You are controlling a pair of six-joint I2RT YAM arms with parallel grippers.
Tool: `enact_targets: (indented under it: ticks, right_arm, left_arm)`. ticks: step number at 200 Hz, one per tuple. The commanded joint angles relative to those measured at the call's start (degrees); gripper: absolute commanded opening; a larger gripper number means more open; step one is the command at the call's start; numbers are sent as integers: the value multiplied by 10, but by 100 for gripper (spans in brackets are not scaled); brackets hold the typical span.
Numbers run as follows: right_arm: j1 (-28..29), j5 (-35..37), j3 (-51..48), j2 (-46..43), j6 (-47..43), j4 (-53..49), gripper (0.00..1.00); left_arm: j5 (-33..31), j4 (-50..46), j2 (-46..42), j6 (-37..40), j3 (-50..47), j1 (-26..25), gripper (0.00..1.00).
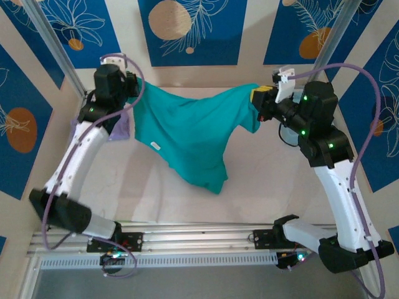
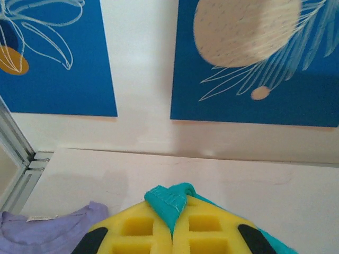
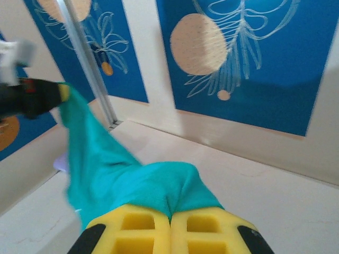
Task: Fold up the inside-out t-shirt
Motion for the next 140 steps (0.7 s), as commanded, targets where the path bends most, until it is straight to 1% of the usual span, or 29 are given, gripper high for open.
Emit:
enact_targets:
  ticks: [1, 15, 30, 42, 56, 62, 71, 85, 91, 101, 116, 127, 132, 140]
  right_arm:
    - [34, -56, 22, -8, -27, 25, 0]
    - [61, -51, 9, -9, -49, 20, 0]
    - [88, -47, -14, -6, -53, 13, 0]
    - [105, -39, -37, 2, -35, 10, 1]
    - [124, -35, -66, 25, 9, 8, 2]
    - [136, -44, -78, 42, 30, 9, 3]
    - [156, -52, -91, 68, 51, 13, 3]
    - [189, -49, -102, 118, 69, 17, 4]
    - [203, -43, -103, 144, 75, 17, 5]
    - [220, -43, -97, 189, 82, 10, 5]
    - [234, -53, -77, 258, 87, -3, 6]
    - [236, -70, -67, 297, 91, -4, 9]
    - [236, -79, -64, 311, 92, -5, 12]
    - [234, -87, -57, 331, 91, -12, 20]
  left_arm:
    - [15, 7, 33, -10, 89, 25, 0]
    - [31, 0, 71, -11, 122, 31, 0]
    - [47, -30, 114, -5, 156, 32, 1]
    - [46, -55, 149, 6, 173, 32, 22]
    - [21, -89, 182, 18, 185, 32, 62]
    - [8, -103, 192, 20, 187, 33, 71]
    - [-4, -122, 198, 17, 180, 33, 79]
    - [7, -126, 181, 1, 132, 33, 87]
    - [21, -116, 162, -8, 95, 33, 91]
    - [47, -92, 124, -27, 27, 32, 94]
    - [93, -39, 45, -67, -100, 30, 95]
    - [135, 9, -19, -99, -200, 23, 95]
    - [152, 32, -47, -111, -242, 18, 94]
    - [173, 61, -92, -121, -306, 7, 94]
